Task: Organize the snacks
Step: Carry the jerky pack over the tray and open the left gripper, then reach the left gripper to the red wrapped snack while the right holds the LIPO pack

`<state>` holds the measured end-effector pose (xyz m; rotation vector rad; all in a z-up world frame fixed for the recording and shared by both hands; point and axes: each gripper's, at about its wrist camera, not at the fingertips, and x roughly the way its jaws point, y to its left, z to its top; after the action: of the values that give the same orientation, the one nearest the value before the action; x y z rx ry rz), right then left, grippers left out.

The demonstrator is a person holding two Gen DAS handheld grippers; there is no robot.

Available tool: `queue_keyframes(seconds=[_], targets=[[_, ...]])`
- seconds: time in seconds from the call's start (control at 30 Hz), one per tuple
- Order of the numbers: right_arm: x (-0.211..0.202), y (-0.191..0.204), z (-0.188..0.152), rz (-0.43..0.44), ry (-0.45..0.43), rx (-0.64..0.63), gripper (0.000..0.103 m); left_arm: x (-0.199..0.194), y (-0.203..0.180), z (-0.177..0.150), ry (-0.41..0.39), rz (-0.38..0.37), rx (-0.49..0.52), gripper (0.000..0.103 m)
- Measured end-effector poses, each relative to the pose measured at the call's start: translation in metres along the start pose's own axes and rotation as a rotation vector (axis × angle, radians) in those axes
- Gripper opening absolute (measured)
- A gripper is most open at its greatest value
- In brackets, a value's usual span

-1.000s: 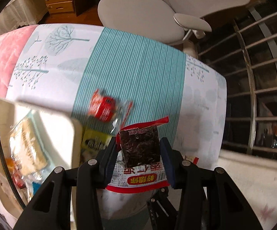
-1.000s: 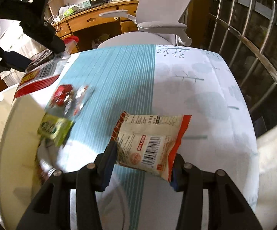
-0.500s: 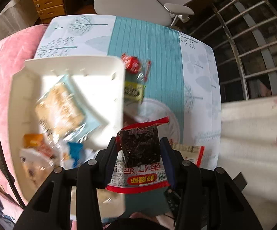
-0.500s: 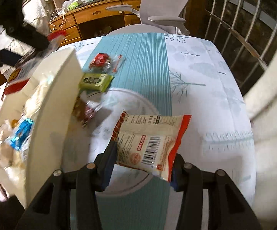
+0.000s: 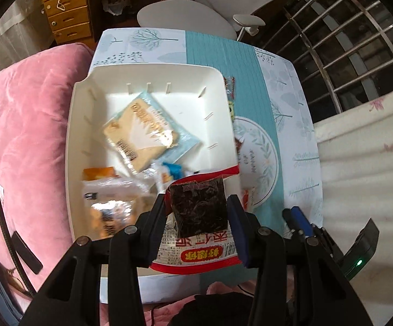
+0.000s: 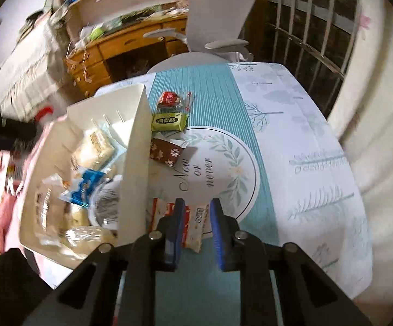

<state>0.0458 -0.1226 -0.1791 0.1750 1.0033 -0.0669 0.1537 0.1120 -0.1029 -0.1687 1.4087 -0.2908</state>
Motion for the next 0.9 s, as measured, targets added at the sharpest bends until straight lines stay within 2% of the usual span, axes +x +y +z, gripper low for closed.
queue_keyframes(seconds=[0.37,0.4,0.6,0.9], targets=[[-0.008,0.000,-0.037,0.030,-0.003,0.264,0.019,0.002,0.038,-0.028,-0.012,0.007,0.087,0.045],[-0.008,-0.002,-0.040,0.032,0.003,0.285,0.019,0.001,0.039,-0.028,-0.013,0.007,0.090,0.050],[-0.008,-0.016,-0.051,0.064,0.055,0.439,0.019,-0.010,0.039,-0.030,-0.069,0.006,0.144,0.064],[-0.006,-0.032,-0.057,0.149,0.173,0.692,0.019,-0.018,0.025,-0.016,-0.058,-0.012,0.262,0.066]])
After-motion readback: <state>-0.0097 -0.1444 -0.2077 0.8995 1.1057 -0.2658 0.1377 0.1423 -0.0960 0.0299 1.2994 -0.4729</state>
